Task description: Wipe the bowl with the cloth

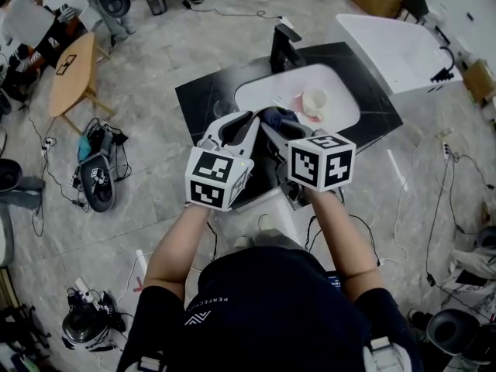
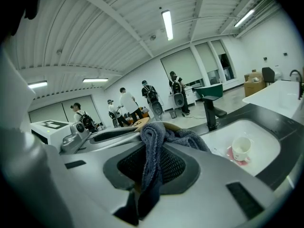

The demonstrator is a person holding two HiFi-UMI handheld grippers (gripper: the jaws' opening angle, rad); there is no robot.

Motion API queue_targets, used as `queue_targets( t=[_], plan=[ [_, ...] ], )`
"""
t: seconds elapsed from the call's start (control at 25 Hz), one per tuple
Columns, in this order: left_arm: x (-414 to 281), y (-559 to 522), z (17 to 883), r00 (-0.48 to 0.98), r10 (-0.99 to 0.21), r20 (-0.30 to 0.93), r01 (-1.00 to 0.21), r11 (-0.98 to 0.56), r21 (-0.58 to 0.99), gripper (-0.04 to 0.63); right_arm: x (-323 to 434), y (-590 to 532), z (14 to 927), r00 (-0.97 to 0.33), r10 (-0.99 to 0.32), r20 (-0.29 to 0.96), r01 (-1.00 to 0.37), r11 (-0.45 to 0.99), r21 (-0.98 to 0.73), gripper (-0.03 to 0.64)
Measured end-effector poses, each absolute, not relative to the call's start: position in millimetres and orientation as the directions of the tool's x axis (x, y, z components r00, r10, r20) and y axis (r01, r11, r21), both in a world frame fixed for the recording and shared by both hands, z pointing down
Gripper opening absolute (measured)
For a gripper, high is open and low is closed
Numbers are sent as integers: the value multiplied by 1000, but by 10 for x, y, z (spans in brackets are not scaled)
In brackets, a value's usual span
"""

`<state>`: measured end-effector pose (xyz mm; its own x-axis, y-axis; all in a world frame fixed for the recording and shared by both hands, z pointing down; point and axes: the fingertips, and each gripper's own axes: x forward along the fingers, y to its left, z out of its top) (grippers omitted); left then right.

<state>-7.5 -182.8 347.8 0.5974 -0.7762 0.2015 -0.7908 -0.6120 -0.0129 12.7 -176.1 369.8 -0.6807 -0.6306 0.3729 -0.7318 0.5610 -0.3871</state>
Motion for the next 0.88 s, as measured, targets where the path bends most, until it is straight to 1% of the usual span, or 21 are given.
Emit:
queue_targets(
  t=[0.16,0.4,0.68,0.88],
  plan=[
    [-88,-1809,3407,598,-780,183,-792,-610,-14,35,111,-1744,3663,-699,-613,369,-715,575,-397,82],
    [-113,-1817,3338,614,-770,174,-784,-620,26,37,70,-1732,3654,-706,-595,384,-708,607,-362,81],
    [-177,-1817,3313,632,-752,186,-769,-639,31,40,-106,-1646,3702,-709,-551,440,-686,685,-246,81],
    [-227,-1829,3315,645,-739,194,-760,-646,65,40,-193,-1576,3706,-730,-504,462,-635,750,-186,81]
  ],
)
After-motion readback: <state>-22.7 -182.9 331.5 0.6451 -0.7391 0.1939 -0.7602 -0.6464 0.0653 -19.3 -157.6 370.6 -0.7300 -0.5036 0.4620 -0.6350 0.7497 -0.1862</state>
